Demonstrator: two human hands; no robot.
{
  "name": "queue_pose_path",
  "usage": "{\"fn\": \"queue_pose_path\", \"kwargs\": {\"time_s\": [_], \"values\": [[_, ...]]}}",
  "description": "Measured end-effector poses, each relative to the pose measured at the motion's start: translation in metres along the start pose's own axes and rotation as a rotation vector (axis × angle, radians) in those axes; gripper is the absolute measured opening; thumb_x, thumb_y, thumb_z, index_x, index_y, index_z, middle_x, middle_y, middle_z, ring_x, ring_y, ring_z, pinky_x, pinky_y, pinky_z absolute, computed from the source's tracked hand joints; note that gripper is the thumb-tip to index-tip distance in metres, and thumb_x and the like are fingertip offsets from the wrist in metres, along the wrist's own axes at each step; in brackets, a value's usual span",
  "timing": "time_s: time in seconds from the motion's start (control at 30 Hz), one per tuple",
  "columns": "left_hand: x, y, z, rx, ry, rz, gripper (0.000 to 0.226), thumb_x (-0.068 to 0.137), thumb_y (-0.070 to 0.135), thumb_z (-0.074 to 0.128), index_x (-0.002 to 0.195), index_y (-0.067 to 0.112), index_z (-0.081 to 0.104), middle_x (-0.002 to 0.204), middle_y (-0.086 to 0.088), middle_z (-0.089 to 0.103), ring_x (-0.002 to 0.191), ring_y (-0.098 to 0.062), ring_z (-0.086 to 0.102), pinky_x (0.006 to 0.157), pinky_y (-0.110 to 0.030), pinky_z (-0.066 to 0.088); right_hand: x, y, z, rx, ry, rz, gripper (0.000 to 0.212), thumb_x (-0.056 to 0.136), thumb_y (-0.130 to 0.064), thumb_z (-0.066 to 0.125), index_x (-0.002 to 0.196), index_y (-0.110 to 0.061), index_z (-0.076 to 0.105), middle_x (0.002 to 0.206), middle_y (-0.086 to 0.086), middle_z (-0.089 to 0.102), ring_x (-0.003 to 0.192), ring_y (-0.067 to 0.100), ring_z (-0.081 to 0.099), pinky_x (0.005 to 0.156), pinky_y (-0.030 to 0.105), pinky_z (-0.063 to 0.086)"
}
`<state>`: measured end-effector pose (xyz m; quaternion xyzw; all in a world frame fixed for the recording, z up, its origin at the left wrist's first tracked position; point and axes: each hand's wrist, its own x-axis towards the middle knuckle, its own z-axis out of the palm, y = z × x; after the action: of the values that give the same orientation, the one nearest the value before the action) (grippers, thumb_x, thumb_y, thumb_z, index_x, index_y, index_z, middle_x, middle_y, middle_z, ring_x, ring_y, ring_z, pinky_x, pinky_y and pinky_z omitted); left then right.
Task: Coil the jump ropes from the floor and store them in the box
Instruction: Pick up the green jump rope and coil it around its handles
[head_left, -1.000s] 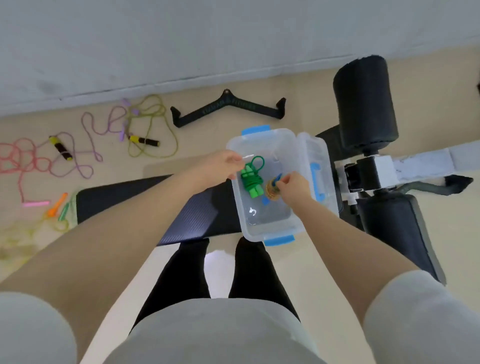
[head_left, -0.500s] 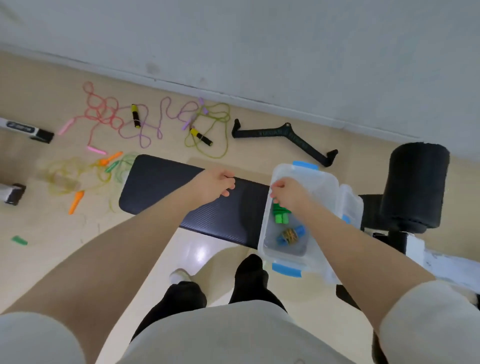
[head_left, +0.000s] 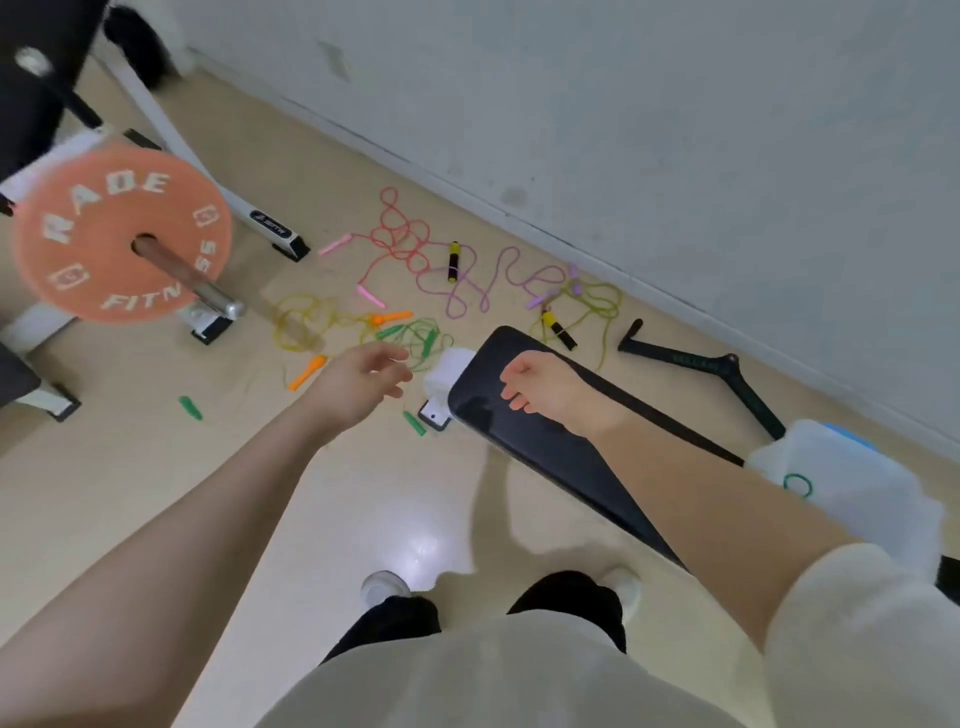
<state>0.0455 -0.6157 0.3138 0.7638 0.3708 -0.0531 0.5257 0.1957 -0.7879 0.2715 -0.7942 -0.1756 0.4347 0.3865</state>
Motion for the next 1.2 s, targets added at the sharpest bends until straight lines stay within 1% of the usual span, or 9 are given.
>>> {"fn": "queue_pose_path", "kwargs": {"time_s": [0.2, 0.33, 0.4, 0.5, 0.6, 0.7, 0.87, 1.1, 1.2], "values": [[0.006, -0.059, -0.11, -0.048, 0.085, -0.035, 0.02, 0.093, 0.012, 0.049, 0.112, 0.018, 0.055, 0.093, 0.002, 0.064, 0.075, -0.012, 0.062, 0.071, -0.025, 0.045, 0.031, -0.06, 0.104, -0.043, 0.032, -0.018, 0.019, 0.092, -0.006, 0.043, 0.078, -0.014, 0.055, 0.071, -0.005, 0.056, 0.073, 0.009, 0.055, 0.079, 0.024, 0.045], [0.032, -0.08, -0.145, -0.054, 0.087, -0.03, 0.021, 0.094, 0.011, 0.049, 0.114, 0.016, 0.054, 0.101, -0.003, 0.063, 0.075, -0.013, 0.063, 0.07, -0.024, 0.045, 0.058, -0.078, 0.124, -0.064, 0.041, 0.018, 0.018, 0.09, 0.008, 0.042, 0.088, 0.007, 0.059, 0.075, 0.017, 0.055, 0.058, 0.003, 0.049, 0.053, 0.004, 0.039], [0.052, -0.089, -0.157, -0.058, 0.083, -0.031, 0.022, 0.094, 0.011, 0.048, 0.115, 0.016, 0.054, 0.104, -0.004, 0.063, 0.075, -0.013, 0.062, 0.072, -0.026, 0.045, 0.082, -0.082, 0.128, -0.114, 0.063, 0.042, 0.021, 0.09, 0.002, 0.045, 0.104, 0.011, 0.057, 0.089, 0.023, 0.059, 0.067, 0.011, 0.048, 0.056, 0.009, 0.039], [0.09, -0.104, -0.172, -0.044, 0.061, -0.057, 0.026, 0.095, 0.012, 0.048, 0.12, 0.014, 0.053, 0.105, -0.004, 0.062, 0.076, -0.013, 0.063, 0.081, -0.031, 0.044, 0.123, -0.086, 0.138, -0.154, 0.079, 0.118, 0.013, 0.093, -0.006, 0.041, 0.093, 0.0, 0.054, 0.107, 0.017, 0.065, 0.085, 0.016, 0.052, 0.084, 0.036, 0.047], [0.135, -0.12, -0.185, -0.022, 0.045, -0.088, 0.027, 0.094, 0.011, 0.047, 0.121, 0.014, 0.053, 0.105, -0.003, 0.062, 0.075, -0.011, 0.062, 0.073, -0.021, 0.043, 0.17, -0.087, 0.154, -0.157, 0.075, 0.128, 0.013, 0.094, -0.011, 0.043, 0.092, -0.006, 0.055, 0.096, 0.014, 0.068, 0.089, 0.025, 0.058, 0.091, 0.038, 0.046], [0.179, -0.134, -0.203, -0.015, 0.047, -0.137, 0.026, 0.094, 0.01, 0.047, 0.118, 0.016, 0.054, 0.103, -0.002, 0.061, 0.075, -0.011, 0.061, 0.068, -0.018, 0.04, 0.217, -0.093, 0.168, -0.152, 0.045, 0.171, 0.016, 0.094, -0.013, 0.044, 0.082, -0.011, 0.054, 0.076, -0.001, 0.06, 0.08, 0.02, 0.057, 0.081, 0.033, 0.046], [0.239, -0.173, -0.252, -0.049, 0.123, -0.247, 0.019, 0.094, 0.011, 0.045, 0.108, 0.018, 0.057, 0.099, -0.001, 0.062, 0.077, -0.011, 0.062, 0.07, -0.024, 0.041, 0.29, -0.123, 0.211, -0.286, -0.128, 0.189, 0.019, 0.093, -0.015, 0.043, 0.099, -0.01, 0.06, 0.087, 0.002, 0.061, 0.085, 0.019, 0.053, 0.071, 0.027, 0.041], [0.284, -0.295, -0.284, -0.157, 0.26, -0.43, 0.03, 0.095, 0.008, 0.039, 0.123, 0.011, 0.05, 0.102, -0.003, 0.06, 0.084, -0.024, 0.058, 0.064, -0.019, 0.038, 0.375, -0.138, 0.321, -0.593, -0.341, 0.04, 0.027, 0.094, -0.014, 0.04, 0.108, -0.006, 0.061, 0.11, 0.009, 0.063, 0.106, 0.025, 0.055, 0.079, 0.027, 0.039], [0.305, -0.374, -0.285, -0.105, 0.272, -0.483, 0.033, 0.095, 0.01, 0.038, 0.126, 0.01, 0.05, 0.109, -0.004, 0.06, 0.098, -0.026, 0.058, 0.075, -0.027, 0.043, 0.414, -0.112, 0.381, -0.675, -0.402, 0.015, 0.027, 0.094, -0.015, 0.038, 0.11, -0.006, 0.058, 0.113, 0.013, 0.062, 0.108, 0.028, 0.055, 0.087, 0.032, 0.042]]}}
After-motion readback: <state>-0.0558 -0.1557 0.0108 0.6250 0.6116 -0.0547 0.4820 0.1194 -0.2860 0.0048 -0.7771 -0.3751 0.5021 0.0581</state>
